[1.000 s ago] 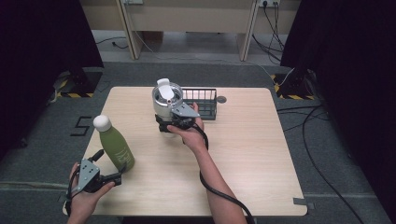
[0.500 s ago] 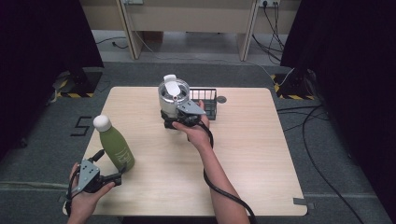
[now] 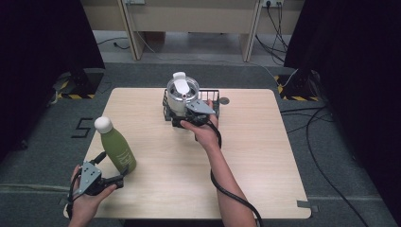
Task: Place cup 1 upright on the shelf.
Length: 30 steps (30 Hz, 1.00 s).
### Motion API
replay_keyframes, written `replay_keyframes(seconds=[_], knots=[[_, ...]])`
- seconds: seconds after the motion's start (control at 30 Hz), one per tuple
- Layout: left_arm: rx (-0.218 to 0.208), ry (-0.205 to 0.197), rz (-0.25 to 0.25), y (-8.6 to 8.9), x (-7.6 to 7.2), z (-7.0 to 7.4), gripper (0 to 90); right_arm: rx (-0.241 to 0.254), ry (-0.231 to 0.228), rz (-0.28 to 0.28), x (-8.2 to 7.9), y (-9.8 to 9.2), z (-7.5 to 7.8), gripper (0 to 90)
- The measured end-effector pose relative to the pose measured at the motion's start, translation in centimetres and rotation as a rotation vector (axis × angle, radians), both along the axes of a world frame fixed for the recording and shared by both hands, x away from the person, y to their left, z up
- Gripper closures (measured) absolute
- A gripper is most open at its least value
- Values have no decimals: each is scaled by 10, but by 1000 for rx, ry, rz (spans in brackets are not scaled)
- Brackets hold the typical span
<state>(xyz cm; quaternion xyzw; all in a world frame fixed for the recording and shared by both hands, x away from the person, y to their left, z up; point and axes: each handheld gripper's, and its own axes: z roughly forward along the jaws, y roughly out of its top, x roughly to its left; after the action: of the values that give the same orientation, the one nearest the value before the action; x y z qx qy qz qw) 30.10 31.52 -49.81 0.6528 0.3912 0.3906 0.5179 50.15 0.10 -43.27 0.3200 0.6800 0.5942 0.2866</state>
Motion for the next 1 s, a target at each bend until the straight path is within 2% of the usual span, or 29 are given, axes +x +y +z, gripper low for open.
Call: replay_keyframes(seconds=[1.0], knots=[[0,-3,0,-2,-2,0,56,18,0,-67,5,-32,12,96]])
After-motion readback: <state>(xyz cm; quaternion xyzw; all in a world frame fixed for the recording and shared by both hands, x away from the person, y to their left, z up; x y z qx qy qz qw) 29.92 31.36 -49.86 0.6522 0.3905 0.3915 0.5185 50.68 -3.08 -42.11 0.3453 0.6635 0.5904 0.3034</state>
